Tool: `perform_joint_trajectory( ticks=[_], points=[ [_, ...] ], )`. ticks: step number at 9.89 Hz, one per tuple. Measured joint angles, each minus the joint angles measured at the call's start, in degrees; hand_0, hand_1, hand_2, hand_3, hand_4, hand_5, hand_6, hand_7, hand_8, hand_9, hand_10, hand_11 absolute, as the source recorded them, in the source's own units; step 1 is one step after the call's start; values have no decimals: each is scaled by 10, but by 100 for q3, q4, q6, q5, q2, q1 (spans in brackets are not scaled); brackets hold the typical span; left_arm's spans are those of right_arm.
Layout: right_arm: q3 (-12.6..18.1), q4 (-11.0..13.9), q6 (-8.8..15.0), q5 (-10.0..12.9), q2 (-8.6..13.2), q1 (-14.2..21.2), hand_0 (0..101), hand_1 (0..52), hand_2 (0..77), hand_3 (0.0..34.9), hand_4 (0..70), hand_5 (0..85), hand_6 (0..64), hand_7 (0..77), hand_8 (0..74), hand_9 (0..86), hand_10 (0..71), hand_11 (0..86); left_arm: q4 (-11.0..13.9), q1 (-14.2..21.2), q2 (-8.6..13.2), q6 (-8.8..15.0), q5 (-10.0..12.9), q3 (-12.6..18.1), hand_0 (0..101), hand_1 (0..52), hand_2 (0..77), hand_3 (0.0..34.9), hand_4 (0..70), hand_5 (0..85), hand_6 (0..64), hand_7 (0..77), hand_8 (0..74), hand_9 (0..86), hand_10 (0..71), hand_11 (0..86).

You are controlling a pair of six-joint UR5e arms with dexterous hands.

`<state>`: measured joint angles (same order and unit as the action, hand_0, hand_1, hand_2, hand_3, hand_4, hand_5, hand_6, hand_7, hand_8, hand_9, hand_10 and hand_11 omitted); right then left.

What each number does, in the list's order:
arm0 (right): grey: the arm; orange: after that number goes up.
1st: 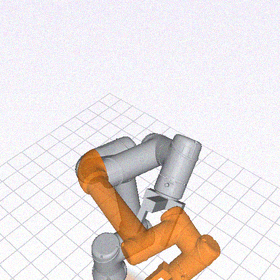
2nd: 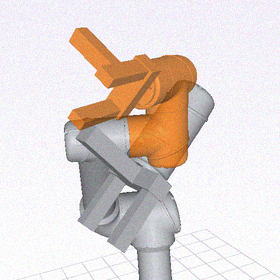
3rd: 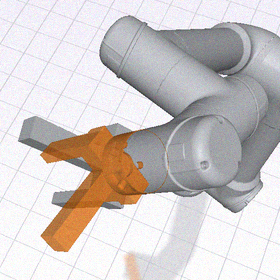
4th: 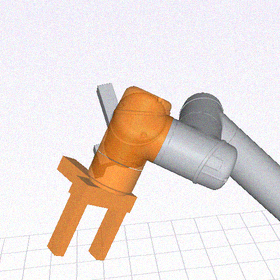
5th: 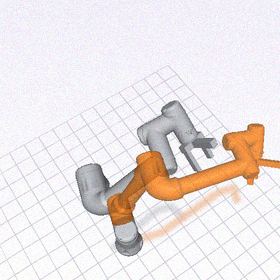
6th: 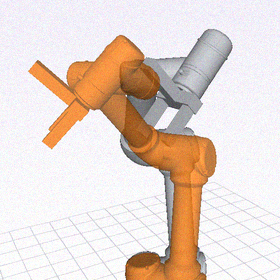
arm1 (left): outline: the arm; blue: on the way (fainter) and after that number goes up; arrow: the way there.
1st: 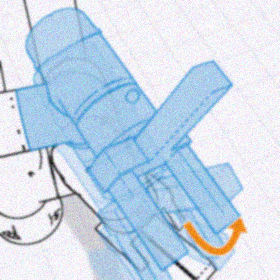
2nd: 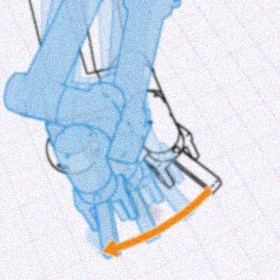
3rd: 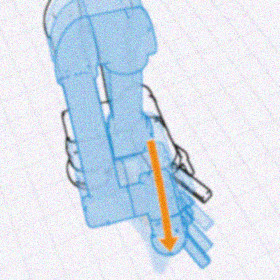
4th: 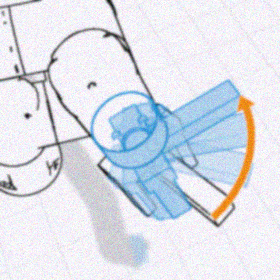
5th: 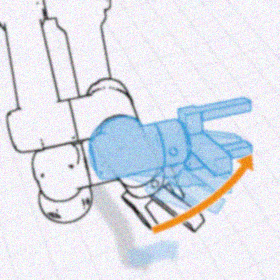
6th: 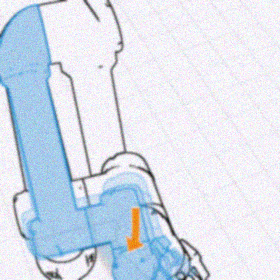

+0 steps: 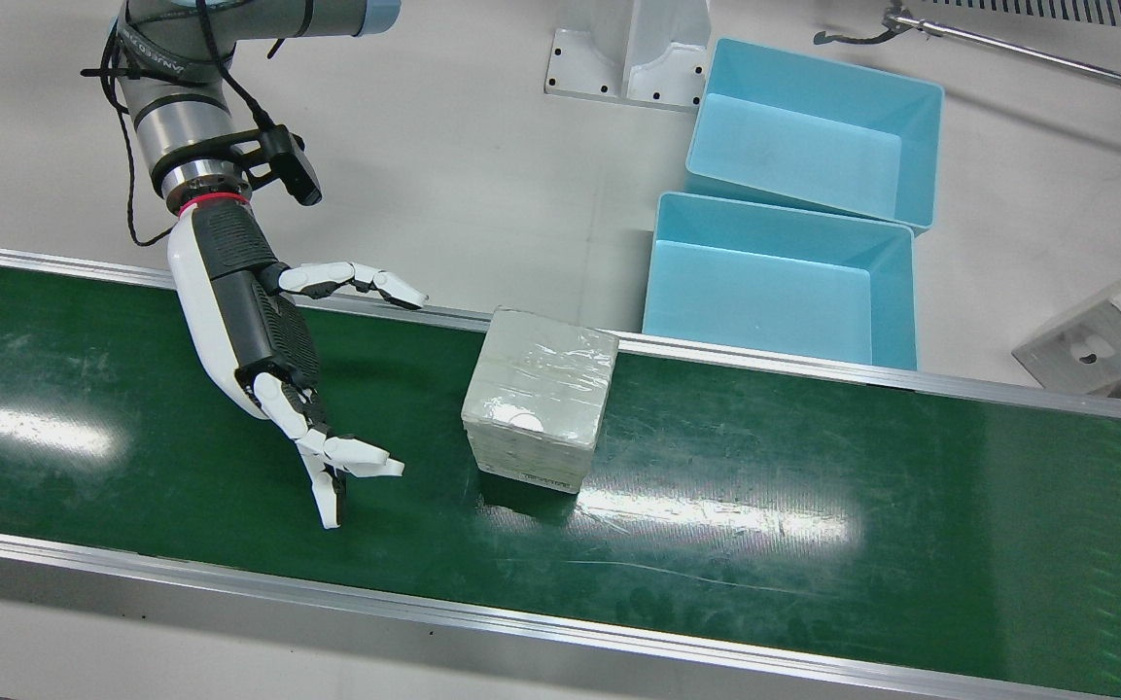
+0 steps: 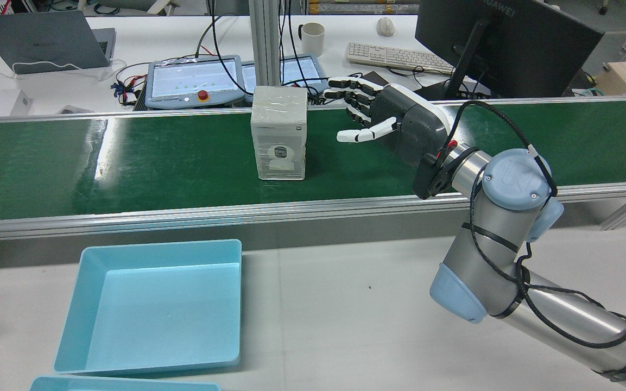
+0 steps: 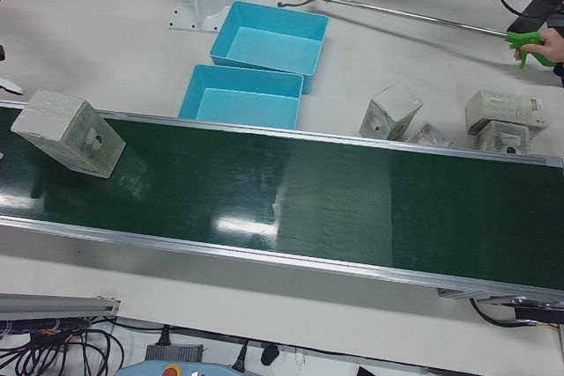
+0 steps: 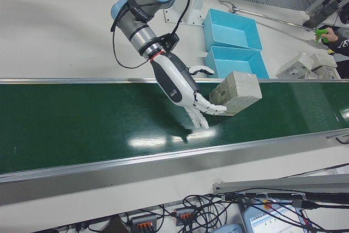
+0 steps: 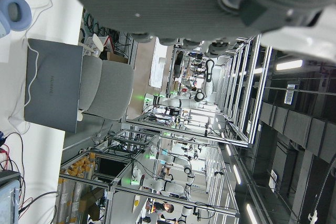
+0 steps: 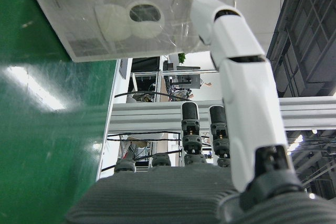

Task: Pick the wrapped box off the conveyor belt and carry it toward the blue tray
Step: 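Bring the right hand against the side of the wrapped box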

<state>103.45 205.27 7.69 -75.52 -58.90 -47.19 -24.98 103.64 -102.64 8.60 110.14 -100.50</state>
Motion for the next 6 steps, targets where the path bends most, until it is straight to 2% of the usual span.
perform_joint_trajectory(
  ticks=[2,3,4,5,6],
  points=[
    [-6,-4,1,35,-17,94,511,191,180,108,93,218,49,213,0,22,0,16,0,0,0,0,0,0,0,0,11,0,0,11,0,5,5,0,0,0],
    [-13,-8,-1,37,-31,105,511,191,180,108,93,218,49,213,0,22,0,16,0,0,0,0,0,0,0,0,5,0,0,11,0,5,5,0,5,0],
    [-22,-11,-1,38,-41,106,467,109,27,104,71,191,16,185,0,22,0,16,0,0,0,0,0,0,0,0,5,0,0,11,0,5,5,0,5,0],
    [-31,-13,6,37,-46,111,467,109,27,104,71,191,16,185,0,22,0,16,0,0,0,0,0,0,0,0,5,0,0,11,0,5,5,0,5,0],
    [-40,-13,28,40,-38,121,465,104,60,111,71,191,16,185,0,22,0,16,0,0,0,0,0,0,0,0,11,0,0,5,0,5,5,0,5,0]
  ],
)
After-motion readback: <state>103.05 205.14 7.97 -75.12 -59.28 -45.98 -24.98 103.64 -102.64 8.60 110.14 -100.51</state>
